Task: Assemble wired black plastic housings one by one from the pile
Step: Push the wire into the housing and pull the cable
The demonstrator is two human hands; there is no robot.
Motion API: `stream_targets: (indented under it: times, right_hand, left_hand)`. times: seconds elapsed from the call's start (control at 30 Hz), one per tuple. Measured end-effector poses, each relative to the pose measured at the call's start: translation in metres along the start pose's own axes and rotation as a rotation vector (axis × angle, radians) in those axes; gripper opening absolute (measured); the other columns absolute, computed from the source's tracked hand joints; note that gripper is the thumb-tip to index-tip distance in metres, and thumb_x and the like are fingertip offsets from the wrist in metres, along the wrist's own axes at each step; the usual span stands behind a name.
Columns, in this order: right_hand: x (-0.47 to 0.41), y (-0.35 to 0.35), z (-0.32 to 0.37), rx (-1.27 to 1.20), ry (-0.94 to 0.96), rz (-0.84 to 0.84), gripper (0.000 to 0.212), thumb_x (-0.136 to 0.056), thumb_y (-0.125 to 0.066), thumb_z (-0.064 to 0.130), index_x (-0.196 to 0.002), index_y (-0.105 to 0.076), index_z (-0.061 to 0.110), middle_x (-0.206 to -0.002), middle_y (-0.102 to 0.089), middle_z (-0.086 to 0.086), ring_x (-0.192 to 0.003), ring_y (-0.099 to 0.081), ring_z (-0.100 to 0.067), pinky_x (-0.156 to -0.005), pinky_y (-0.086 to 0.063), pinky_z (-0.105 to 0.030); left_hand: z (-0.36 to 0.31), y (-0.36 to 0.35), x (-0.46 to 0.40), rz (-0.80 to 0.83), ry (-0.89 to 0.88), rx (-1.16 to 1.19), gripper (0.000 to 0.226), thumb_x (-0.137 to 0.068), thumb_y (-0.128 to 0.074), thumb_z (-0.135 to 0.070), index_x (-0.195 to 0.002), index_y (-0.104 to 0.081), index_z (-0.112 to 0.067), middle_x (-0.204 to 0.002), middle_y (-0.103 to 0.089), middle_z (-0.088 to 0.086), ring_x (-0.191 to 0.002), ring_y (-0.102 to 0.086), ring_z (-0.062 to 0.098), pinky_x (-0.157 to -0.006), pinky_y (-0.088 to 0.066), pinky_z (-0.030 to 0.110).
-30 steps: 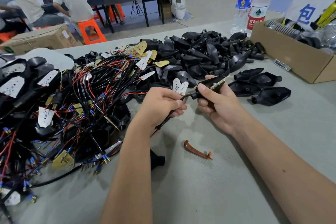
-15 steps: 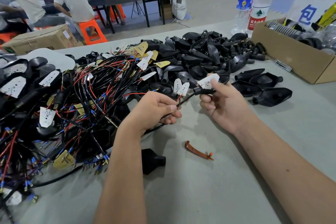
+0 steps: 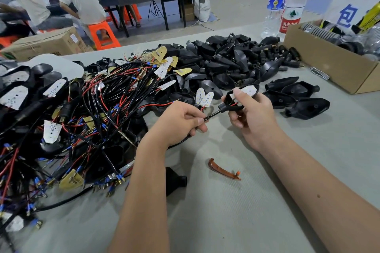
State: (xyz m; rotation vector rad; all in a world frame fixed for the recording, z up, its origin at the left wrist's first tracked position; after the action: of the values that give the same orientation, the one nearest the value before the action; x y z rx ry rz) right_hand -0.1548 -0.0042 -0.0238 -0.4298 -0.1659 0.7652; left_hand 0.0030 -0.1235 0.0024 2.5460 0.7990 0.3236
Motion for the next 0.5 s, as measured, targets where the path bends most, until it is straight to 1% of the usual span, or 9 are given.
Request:
stream_targets:
  times: [0.1, 0.2, 0.3, 0.37, 0.47, 0.5]
  right_hand:
    - [-0.001, 0.001, -0.002, 0.035, 0.048, -0.075, 0.006, -0.1, -0.057, 0.008, -0.102, -0.053, 0.004, -0.097, -0.077, -0.018, -0.047, -0.051, -0.02, -0.04, -0.032, -0.024]
    - [-0.001, 0.003, -0.002, 0.062, 0.089, -0.118, 0.004, -0.098, -0.057, 0.006, -0.1, -0.053, 0.006, -0.095, -0.078, -0.017, -0.048, -0.052, -0.021, -0.041, -0.033, -0.024]
    - [-0.002, 0.005, -0.002, 0.064, 0.086, -0.129, 0.004, -0.099, -0.058, 0.006, -0.1, -0.054, 0.005, -0.095, -0.078, -0.016, -0.048, -0.052, -0.021, -0.041, -0.033, -0.024]
    - [-0.003, 0.007, -0.001, 0.026, 0.073, -0.151, 0.005, -0.1, -0.057, 0.004, -0.103, -0.054, 0.003, -0.094, -0.077, -0.017, -0.048, -0.051, -0.019, -0.04, -0.033, -0.024]
    - [-0.006, 0.013, 0.003, -0.068, 0.064, -0.19, 0.006, -0.101, -0.055, 0.002, -0.106, -0.054, 0.002, -0.092, -0.076, -0.019, -0.048, -0.049, -0.02, -0.04, -0.031, -0.024]
    - [-0.007, 0.015, 0.004, -0.085, 0.064, -0.196, 0.006, -0.101, -0.055, 0.002, -0.107, -0.053, 0.002, -0.091, -0.076, -0.019, -0.048, -0.049, -0.02, -0.041, -0.031, -0.024]
  left_hand:
    - [0.002, 0.003, 0.003, 0.001, 0.01, 0.019, 0.014, -0.099, -0.06, 0.001, -0.1, -0.073, -0.003, -0.078, -0.078, 0.003, -0.052, -0.053, 0.008, -0.047, -0.041, 0.013]
    - [0.007, 0.01, 0.007, 0.005, 0.017, 0.056, 0.013, -0.098, -0.063, -0.002, -0.094, -0.075, -0.007, -0.08, -0.078, 0.007, -0.055, -0.054, 0.01, -0.047, -0.041, 0.02]
    - [0.011, 0.016, 0.011, -0.008, 0.029, 0.124, 0.01, -0.097, -0.067, -0.006, -0.091, -0.076, -0.004, -0.079, -0.077, 0.011, -0.052, -0.051, 0.01, -0.047, -0.041, 0.02]
    - [0.013, 0.021, 0.013, -0.043, 0.04, 0.129, 0.015, -0.096, -0.07, -0.011, -0.087, -0.076, -0.001, -0.074, -0.076, 0.01, -0.047, -0.047, 0.009, -0.044, -0.038, 0.017]
    - [0.019, 0.032, 0.019, -0.064, 0.1, 0.118, 0.025, -0.099, -0.067, -0.018, -0.079, -0.077, -0.007, -0.071, -0.073, 0.009, -0.043, -0.038, 0.008, -0.04, -0.031, 0.015]
    - [0.021, 0.036, 0.021, -0.067, 0.12, 0.117, 0.028, -0.101, -0.066, -0.019, -0.078, -0.077, -0.007, -0.071, -0.072, 0.007, -0.043, -0.036, 0.008, -0.04, -0.03, 0.015]
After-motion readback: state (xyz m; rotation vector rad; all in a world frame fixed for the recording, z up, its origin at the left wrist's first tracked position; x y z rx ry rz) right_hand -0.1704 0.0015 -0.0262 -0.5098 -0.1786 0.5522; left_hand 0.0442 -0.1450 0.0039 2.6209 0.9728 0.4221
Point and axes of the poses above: each hand's wrist, its own x-axis away from the middle knuckle, its own y-axis out of the back of the hand, z = x × y, the point moved 2 cm from there along -x, towards the middle knuckle
